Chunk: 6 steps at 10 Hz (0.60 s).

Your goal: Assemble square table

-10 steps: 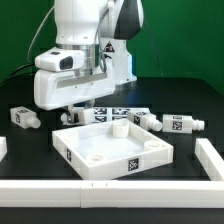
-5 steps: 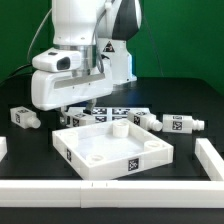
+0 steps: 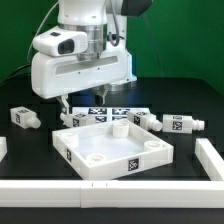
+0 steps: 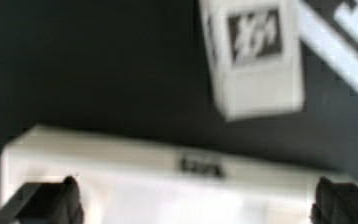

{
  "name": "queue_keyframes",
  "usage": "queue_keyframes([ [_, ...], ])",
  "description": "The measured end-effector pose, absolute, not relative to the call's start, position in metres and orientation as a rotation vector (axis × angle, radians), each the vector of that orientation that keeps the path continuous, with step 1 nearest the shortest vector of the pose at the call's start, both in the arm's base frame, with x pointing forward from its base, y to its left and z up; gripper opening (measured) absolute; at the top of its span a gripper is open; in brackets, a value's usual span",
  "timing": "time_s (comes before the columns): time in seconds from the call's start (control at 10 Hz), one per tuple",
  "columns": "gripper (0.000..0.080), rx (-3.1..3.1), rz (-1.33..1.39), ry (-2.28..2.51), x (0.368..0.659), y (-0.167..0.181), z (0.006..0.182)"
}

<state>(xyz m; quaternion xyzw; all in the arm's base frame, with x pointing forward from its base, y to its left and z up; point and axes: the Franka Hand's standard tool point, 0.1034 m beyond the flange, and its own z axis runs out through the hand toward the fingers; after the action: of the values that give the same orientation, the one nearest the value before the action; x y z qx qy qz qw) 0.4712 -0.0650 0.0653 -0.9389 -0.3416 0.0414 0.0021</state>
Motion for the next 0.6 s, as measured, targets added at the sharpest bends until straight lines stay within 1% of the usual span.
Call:
queue_keyframes([
  [0.1,0.0649,-2.932,0.139,-1.106,0.4943,-0.0615,0.0647],
  [0.2,0.0649,-2.912,0.105,-1.172,0.4991,-0.0589,0.0637],
  [0.6,0.0649,-2.91,0.12,-1.163,0.4959,-0.0597,0.0604],
])
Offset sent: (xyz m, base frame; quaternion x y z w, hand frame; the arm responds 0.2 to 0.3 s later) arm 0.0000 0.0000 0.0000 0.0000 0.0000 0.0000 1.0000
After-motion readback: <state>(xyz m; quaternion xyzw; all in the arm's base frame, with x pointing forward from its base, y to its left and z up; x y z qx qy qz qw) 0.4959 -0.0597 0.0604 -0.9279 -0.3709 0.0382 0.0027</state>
